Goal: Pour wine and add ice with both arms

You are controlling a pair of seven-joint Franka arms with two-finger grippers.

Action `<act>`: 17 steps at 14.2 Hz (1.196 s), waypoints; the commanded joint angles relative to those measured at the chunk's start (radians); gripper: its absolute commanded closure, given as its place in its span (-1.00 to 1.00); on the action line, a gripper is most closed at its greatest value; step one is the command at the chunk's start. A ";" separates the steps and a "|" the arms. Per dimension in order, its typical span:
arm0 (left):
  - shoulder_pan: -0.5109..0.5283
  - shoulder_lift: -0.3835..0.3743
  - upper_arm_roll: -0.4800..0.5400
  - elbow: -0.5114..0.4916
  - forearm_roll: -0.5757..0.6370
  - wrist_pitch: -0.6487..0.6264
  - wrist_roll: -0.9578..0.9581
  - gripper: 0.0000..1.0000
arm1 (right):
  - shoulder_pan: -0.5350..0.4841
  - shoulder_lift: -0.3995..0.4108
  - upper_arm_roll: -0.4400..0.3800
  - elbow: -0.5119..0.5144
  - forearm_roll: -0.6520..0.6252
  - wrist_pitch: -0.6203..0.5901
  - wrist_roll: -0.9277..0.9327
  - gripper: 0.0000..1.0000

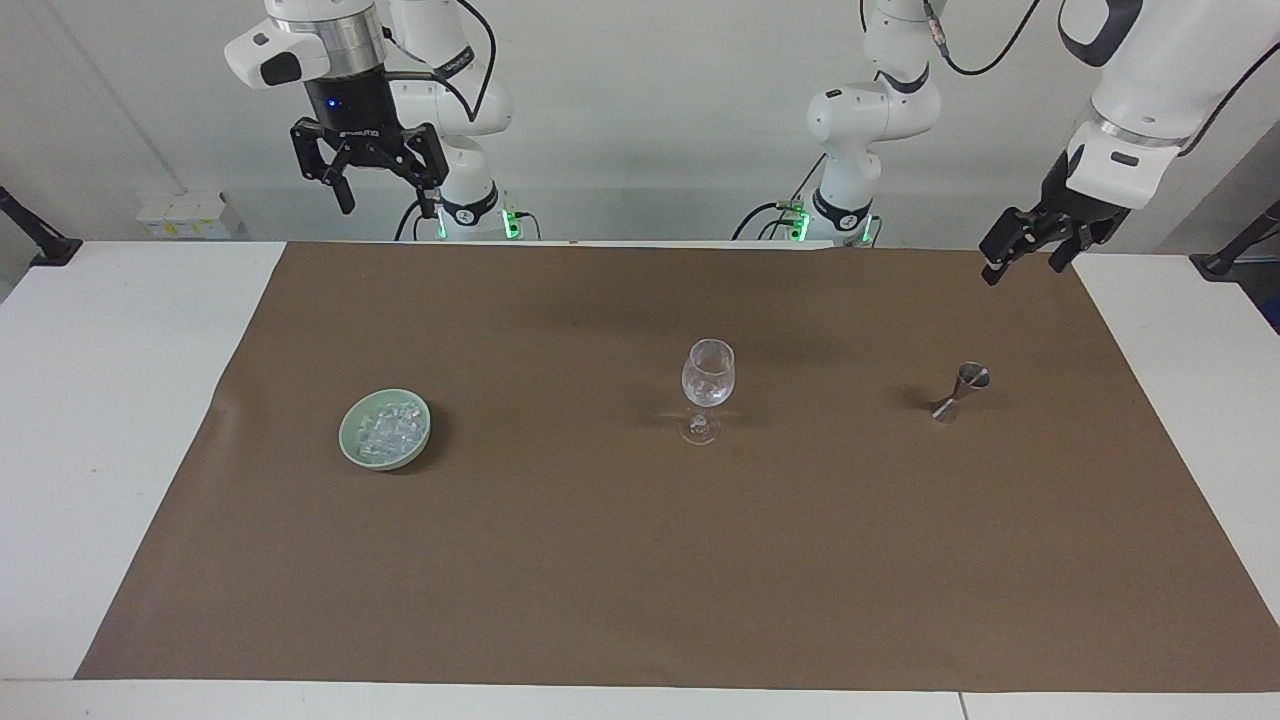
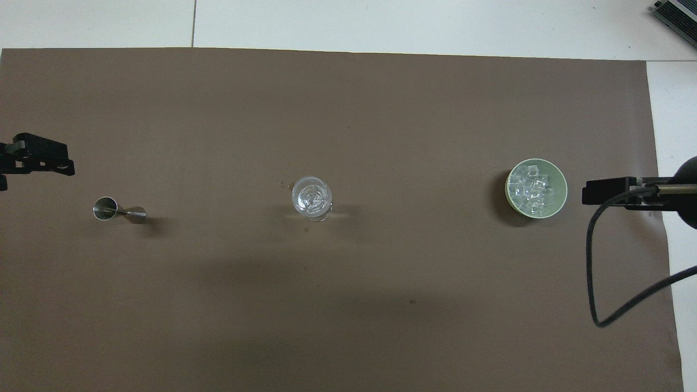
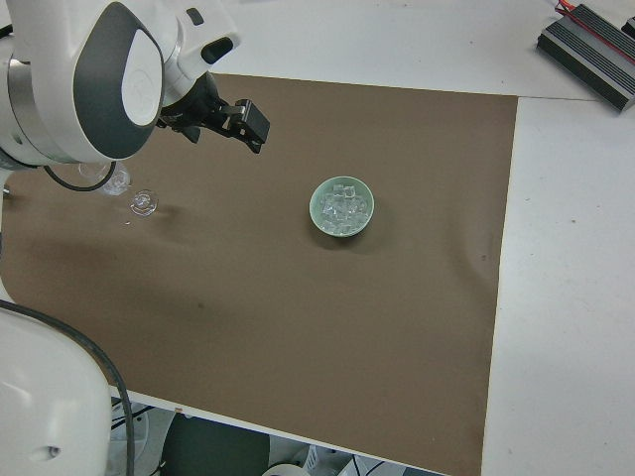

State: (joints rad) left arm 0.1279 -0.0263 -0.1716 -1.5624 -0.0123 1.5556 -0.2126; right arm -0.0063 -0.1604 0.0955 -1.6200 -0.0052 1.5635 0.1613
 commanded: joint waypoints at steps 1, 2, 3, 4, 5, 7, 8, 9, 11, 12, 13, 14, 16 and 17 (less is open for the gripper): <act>-0.008 -0.003 0.017 0.001 0.017 -0.002 0.047 -1.00 | 0.006 0.012 -0.020 0.026 0.005 -0.051 -0.028 -1.00; -0.025 -0.003 0.029 -0.001 0.017 -0.006 0.051 -1.00 | 0.025 0.013 -0.034 0.026 -0.001 -0.059 -0.028 -1.00; -0.036 -0.004 0.046 -0.001 0.017 -0.006 0.053 -1.00 | 0.052 0.021 -0.061 0.028 -0.007 -0.063 -0.029 -1.00; -0.037 -0.006 0.050 -0.002 0.017 -0.008 0.053 -1.00 | 0.068 0.036 -0.091 0.028 -0.004 -0.063 -0.031 -1.00; -0.057 -0.004 0.063 -0.002 0.017 -0.009 0.055 -1.00 | 0.075 0.051 -0.094 0.029 -0.009 -0.062 -0.031 -1.00; -0.144 0.000 0.145 -0.001 0.017 -0.011 0.055 -1.00 | 0.098 0.062 -0.114 0.049 0.004 -0.054 -0.031 -1.00; -0.155 0.003 0.161 -0.001 0.017 -0.011 0.059 -1.00 | 0.114 0.068 -0.134 0.051 -0.001 -0.053 -0.031 -1.00; -0.163 0.008 0.165 -0.001 0.018 -0.011 0.087 -1.00 | 0.120 0.070 -0.144 0.049 0.005 -0.053 -0.029 -1.00; -0.203 0.014 0.208 0.004 0.018 -0.009 0.133 -1.00 | 0.118 0.065 -0.145 0.042 0.005 -0.048 -0.029 -1.00; -0.209 0.020 0.216 0.005 0.018 -0.009 0.137 -1.00 | 0.118 0.062 -0.145 0.035 0.005 -0.048 -0.028 -1.00; -0.209 0.022 0.216 0.010 0.018 -0.009 0.137 -1.00 | 0.118 0.058 -0.145 0.026 0.005 -0.046 -0.026 -1.00; -0.209 0.023 0.216 0.012 0.017 -0.009 0.136 -1.00 | 0.118 0.055 -0.145 0.019 0.005 -0.046 -0.026 -1.00; -0.209 0.023 0.215 0.015 0.017 -0.012 0.137 -1.00 | 0.120 0.055 -0.145 0.015 0.004 -0.046 -0.028 -1.00; -0.209 0.023 0.215 0.015 0.017 -0.012 0.139 -1.00 | 0.120 0.053 -0.143 0.015 0.004 -0.046 -0.028 -1.00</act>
State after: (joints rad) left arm -0.0547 -0.0104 0.0212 -1.5637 -0.0123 1.5540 -0.0885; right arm 0.1046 -0.1025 -0.0372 -1.5990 -0.0050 1.5210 0.1524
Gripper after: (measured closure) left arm 0.000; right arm 0.000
